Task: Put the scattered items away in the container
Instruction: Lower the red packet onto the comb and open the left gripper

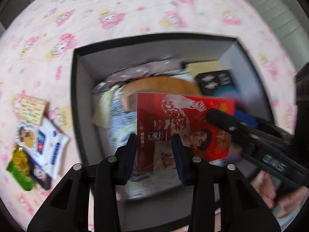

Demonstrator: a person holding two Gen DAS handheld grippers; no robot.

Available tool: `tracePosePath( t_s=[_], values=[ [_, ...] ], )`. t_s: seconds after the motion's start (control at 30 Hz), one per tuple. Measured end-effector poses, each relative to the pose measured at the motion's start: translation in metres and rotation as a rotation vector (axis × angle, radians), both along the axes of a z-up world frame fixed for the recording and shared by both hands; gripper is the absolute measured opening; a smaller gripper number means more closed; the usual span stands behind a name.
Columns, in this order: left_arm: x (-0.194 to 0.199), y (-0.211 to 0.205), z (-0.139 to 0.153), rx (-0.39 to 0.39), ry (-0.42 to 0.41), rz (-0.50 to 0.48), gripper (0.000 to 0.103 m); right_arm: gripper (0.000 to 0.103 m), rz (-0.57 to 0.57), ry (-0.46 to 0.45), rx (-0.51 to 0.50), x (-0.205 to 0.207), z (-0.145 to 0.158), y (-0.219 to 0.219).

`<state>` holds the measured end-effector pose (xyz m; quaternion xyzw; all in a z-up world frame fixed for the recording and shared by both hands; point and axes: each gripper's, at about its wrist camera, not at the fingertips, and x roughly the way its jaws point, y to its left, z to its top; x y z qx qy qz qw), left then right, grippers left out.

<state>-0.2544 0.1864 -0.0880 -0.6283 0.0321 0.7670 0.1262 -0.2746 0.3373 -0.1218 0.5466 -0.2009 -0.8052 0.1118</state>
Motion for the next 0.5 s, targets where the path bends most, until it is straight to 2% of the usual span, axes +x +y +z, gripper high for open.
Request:
tracePosePath(
  t_s=[0.17, 0.27, 0.37, 0.5],
  values=[
    [-0.001, -0.003, -0.008, -0.021, -0.021, 0.028, 0.039, 0.046, 0.012, -0.008, 0.015, 0.001, -0.003, -0.005],
    [0.002, -0.008, -0.006, -0.015, -0.029, 0.050, 0.039, 0.046, -0.004, -0.036, 0.019, 0.001, -0.006, 0.000],
    [0.010, -0.010, 0.003, -0.029, -0.010, 0.025, 0.039, 0.046, -0.029, -0.034, 0.039, 0.005, -0.001, 0.007],
    [0.017, -0.012, 0.007, 0.019, -0.030, 0.010, 0.039, 0.046, -0.089, -0.007, 0.099, 0.016, 0.009, 0.027]
  ],
)
